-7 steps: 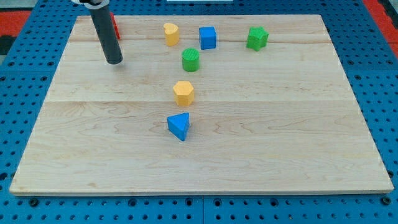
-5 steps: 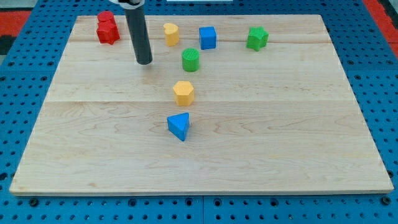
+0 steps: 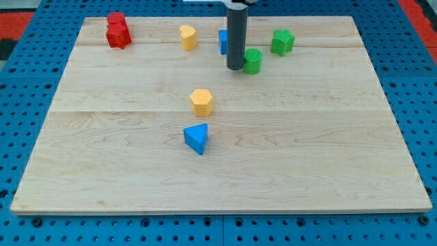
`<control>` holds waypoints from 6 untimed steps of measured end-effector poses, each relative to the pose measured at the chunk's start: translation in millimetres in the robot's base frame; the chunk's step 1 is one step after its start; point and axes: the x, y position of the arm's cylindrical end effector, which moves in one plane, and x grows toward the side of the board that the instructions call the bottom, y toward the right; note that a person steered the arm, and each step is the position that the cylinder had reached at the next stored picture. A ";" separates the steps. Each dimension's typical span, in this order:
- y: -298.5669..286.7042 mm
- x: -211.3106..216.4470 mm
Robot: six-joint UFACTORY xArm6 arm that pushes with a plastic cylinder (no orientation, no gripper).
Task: Move the green circle towards left side of the green star
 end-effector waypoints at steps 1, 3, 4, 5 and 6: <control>4.4 14.3; 66.0 -12.8; 88.4 -41.7; 96.1 -43.8; 101.3 -52.5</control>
